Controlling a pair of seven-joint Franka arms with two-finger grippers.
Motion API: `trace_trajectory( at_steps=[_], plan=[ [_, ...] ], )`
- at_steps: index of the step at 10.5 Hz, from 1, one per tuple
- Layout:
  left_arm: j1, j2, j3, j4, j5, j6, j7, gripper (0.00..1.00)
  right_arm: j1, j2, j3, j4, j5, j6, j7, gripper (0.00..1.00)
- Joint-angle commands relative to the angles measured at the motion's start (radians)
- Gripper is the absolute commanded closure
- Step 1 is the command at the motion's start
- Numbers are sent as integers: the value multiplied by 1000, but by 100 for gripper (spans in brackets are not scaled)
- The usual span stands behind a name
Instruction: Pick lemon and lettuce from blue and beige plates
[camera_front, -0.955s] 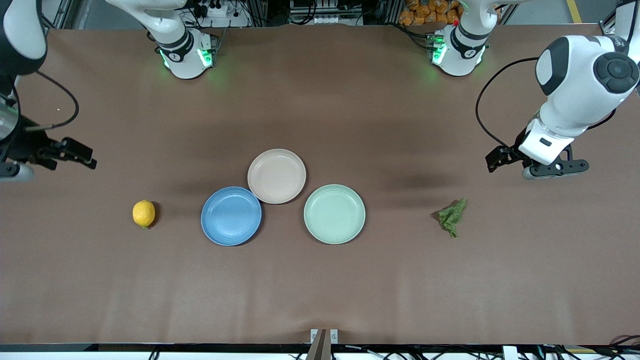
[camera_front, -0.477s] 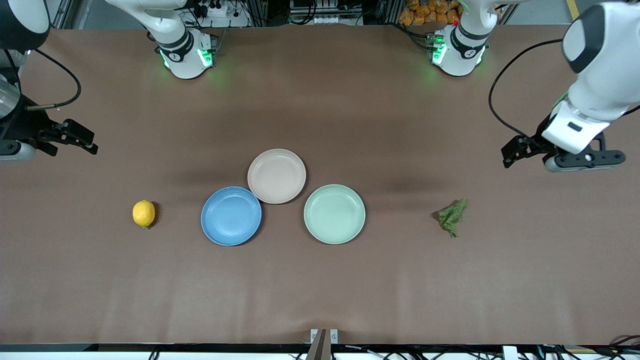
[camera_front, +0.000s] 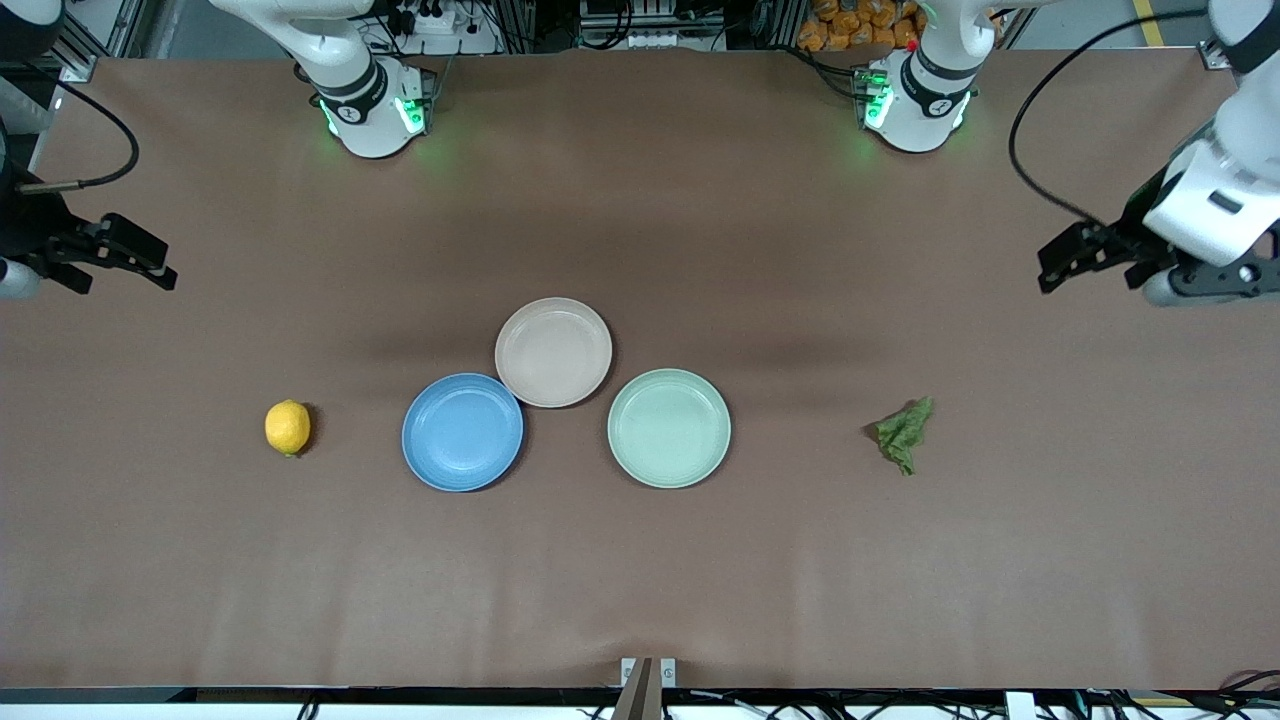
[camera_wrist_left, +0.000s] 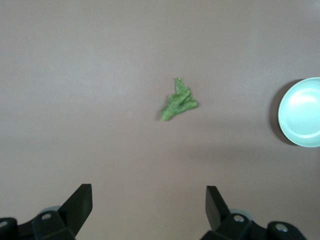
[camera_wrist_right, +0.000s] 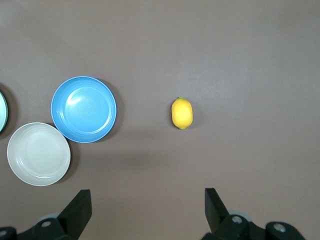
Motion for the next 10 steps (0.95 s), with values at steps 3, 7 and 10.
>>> trace_trajectory(
  at_steps=[3,7,10],
  plan=[
    [3,17,-8,108,-15,-90,110,0,33,26,-35,72,-18,-103,15,0],
    [6,20,-7,128,-6,-93,201,0,64,32,-54,99,-36,-113,15,0],
    [11,22,-10,153,-11,-93,196,0,69,32,-54,96,-47,-111,18,0]
  ],
)
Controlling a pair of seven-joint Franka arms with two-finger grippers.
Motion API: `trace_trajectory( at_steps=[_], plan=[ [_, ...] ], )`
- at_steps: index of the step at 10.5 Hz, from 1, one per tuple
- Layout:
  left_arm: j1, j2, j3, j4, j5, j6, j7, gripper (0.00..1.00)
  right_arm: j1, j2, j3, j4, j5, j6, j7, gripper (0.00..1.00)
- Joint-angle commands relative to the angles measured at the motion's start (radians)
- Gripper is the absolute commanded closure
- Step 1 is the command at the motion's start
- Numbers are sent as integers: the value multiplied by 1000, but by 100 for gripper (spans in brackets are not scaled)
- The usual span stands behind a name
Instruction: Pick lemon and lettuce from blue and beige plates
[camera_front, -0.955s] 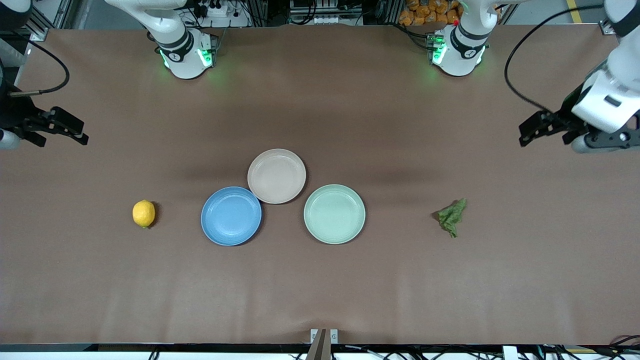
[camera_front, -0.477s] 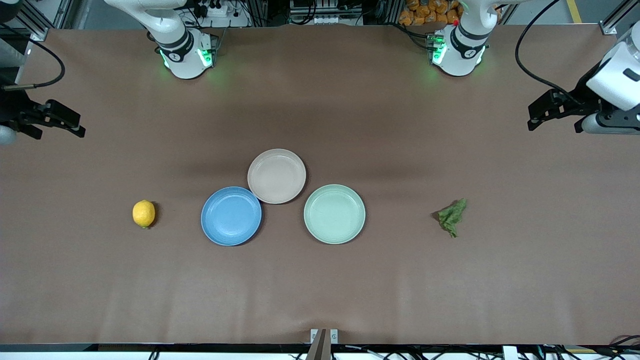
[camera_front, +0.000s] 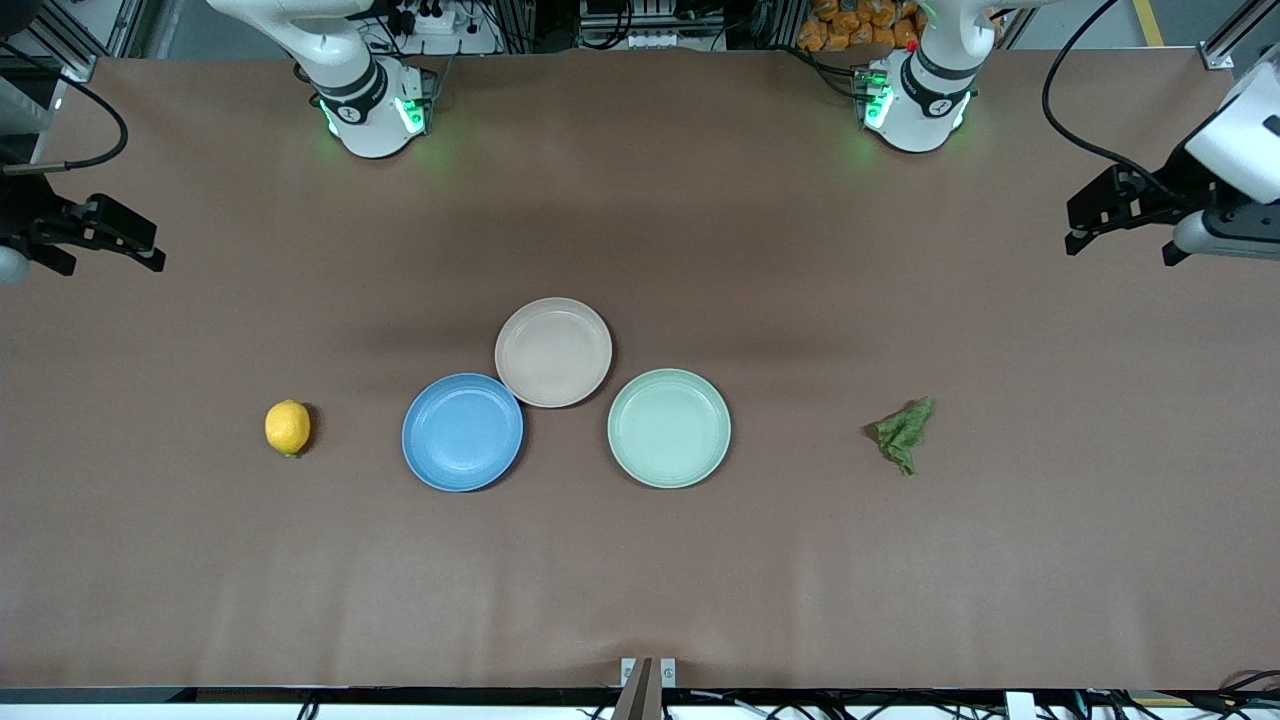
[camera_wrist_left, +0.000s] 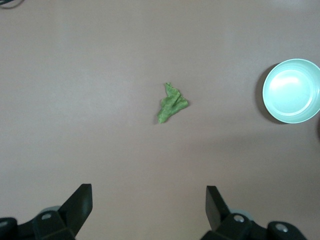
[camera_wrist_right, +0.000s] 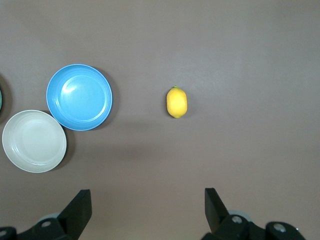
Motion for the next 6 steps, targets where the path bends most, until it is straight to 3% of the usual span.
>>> trace_trajectory(
  at_steps=[1,6],
  plan=[
    [12,15,-4,35,-6,-25,22,0,9,19,-8,24,-13,-8,17,0],
    [7,15,-9,34,-10,-49,-76,0,11,25,-9,30,-25,-8,16,0]
  ],
)
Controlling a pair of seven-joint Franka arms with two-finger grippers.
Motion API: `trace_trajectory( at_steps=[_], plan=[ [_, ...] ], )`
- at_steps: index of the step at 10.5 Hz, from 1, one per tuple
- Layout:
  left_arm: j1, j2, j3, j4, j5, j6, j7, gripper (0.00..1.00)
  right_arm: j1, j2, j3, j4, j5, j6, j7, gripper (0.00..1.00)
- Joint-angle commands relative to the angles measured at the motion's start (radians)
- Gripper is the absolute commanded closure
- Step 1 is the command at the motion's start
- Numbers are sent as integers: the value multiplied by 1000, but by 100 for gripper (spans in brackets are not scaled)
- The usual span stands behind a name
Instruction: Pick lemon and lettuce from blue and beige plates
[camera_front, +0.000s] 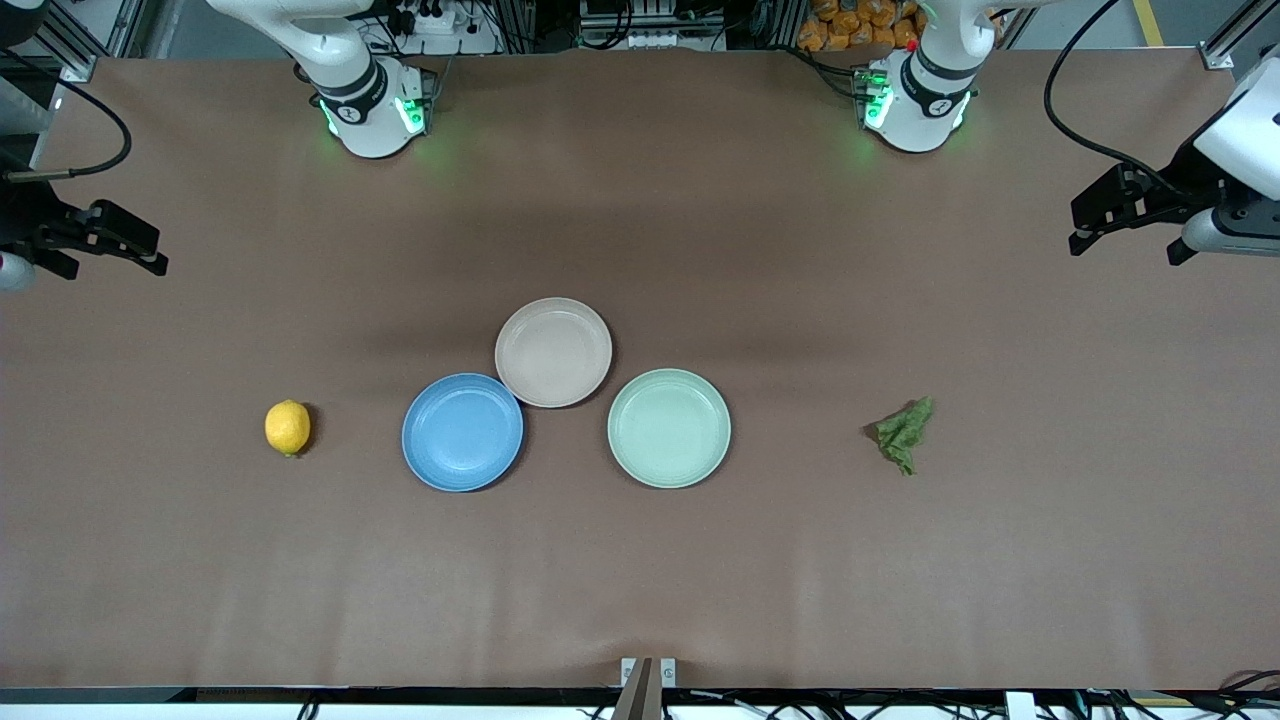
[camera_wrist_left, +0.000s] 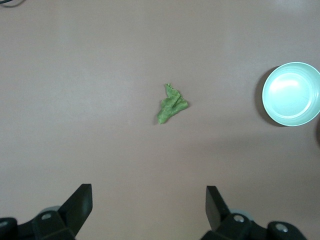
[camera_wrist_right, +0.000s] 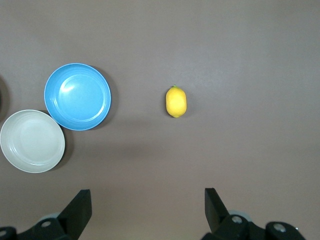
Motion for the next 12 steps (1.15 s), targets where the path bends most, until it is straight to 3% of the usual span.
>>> trace_trajectory(
  at_steps=[1,5,12],
  plan=[
    [10,10,-7,25,-9,-48,-53,0,11,15,-8,28,-23,-9,15,0],
    [16,10,-3,14,-1,-125,-55,0,9,11,-8,33,-18,-21,17,0],
    [16,-9,-1,-27,2,-82,-56,0,9,9,-8,33,-18,-21,17,0]
  ],
)
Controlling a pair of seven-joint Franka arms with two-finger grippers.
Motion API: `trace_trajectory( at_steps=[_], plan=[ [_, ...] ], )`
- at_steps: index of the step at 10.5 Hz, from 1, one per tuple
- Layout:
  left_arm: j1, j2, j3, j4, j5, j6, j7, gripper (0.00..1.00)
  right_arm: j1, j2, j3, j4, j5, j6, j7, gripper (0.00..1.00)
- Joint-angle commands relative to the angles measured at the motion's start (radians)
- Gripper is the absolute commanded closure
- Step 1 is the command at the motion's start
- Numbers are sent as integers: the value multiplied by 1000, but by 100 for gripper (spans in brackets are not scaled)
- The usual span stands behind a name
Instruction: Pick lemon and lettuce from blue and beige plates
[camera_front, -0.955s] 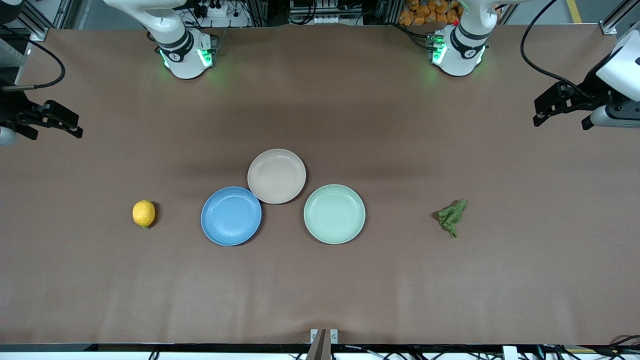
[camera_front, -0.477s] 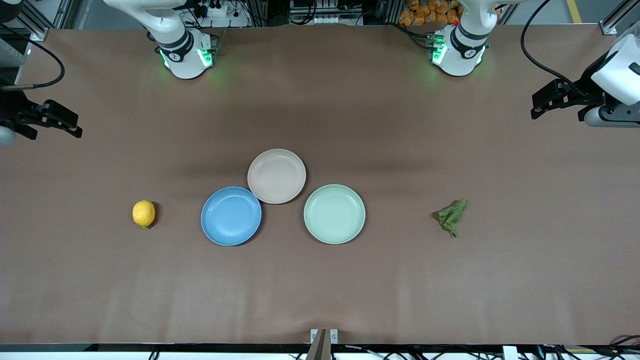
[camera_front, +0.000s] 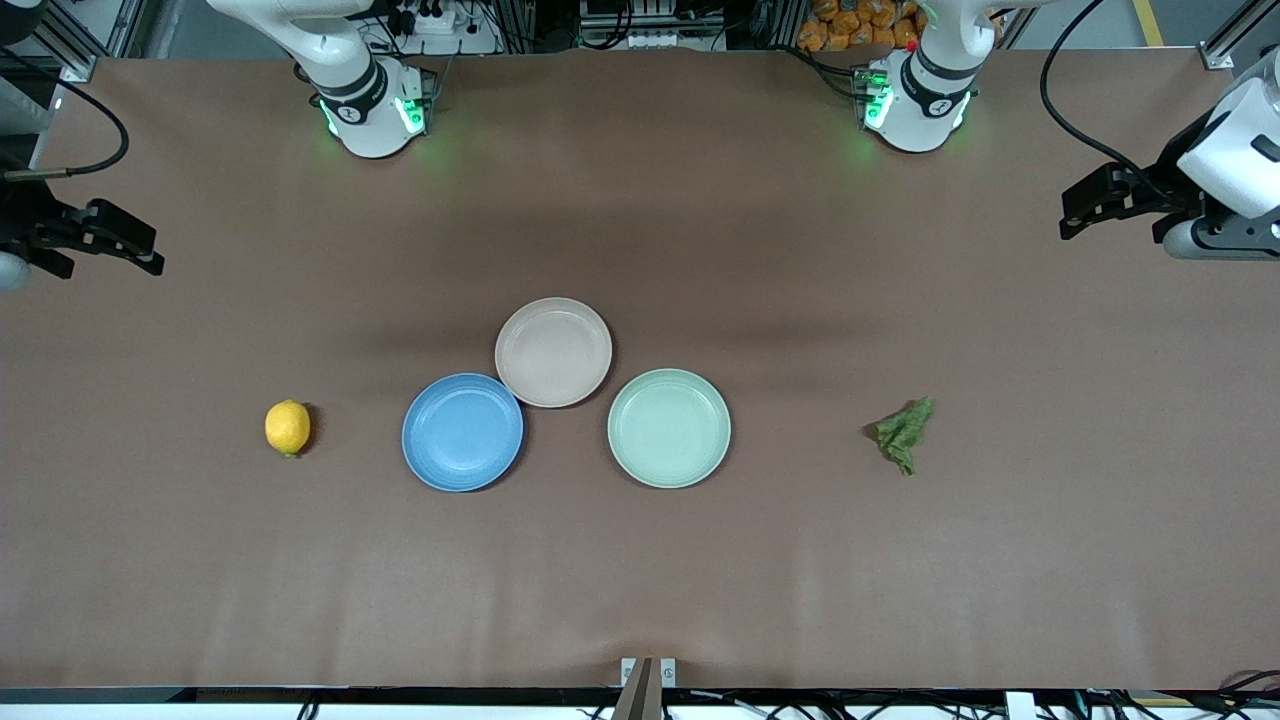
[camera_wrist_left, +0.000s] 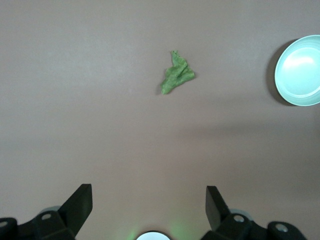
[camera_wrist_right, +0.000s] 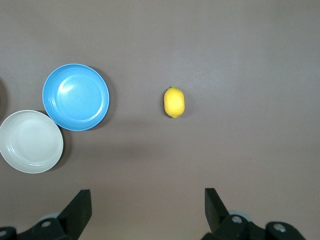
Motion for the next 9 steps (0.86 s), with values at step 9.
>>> trace_trajectory(
  at_steps=[9],
  plan=[
    [5,-13,-12,-20,14,59,-14,0,-6,13,-11,23,-9,-16,17,0]
  ],
)
